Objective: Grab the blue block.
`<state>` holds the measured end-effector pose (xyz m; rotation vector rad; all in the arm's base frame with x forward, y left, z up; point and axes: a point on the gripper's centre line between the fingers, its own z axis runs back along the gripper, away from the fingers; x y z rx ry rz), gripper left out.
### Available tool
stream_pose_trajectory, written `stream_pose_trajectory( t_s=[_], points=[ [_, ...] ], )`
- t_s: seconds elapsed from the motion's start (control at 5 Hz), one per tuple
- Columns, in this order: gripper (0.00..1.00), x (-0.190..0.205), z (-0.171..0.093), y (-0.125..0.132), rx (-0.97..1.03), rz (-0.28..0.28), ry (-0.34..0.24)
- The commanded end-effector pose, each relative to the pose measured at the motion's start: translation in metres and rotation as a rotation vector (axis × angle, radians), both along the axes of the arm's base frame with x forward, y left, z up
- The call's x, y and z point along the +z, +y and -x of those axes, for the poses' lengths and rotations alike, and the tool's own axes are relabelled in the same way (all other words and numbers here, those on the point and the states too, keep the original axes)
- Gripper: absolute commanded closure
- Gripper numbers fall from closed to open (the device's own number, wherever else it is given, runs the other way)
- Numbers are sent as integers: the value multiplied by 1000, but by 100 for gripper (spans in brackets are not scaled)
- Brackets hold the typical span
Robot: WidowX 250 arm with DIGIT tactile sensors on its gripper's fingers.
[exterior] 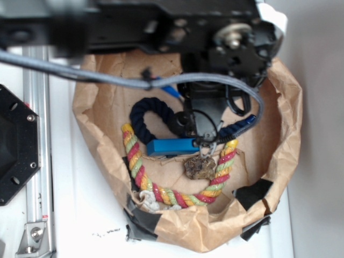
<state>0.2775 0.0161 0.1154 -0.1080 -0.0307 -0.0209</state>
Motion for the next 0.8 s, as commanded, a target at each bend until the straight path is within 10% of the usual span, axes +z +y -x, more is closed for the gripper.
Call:
stream_pose_trajectory(
  t_s=[0.0,0.6],
  points=[
    [0,-22,21,-26,-117,22,40],
    [0,-66,29,-54,-155,1,90]
  ],
)
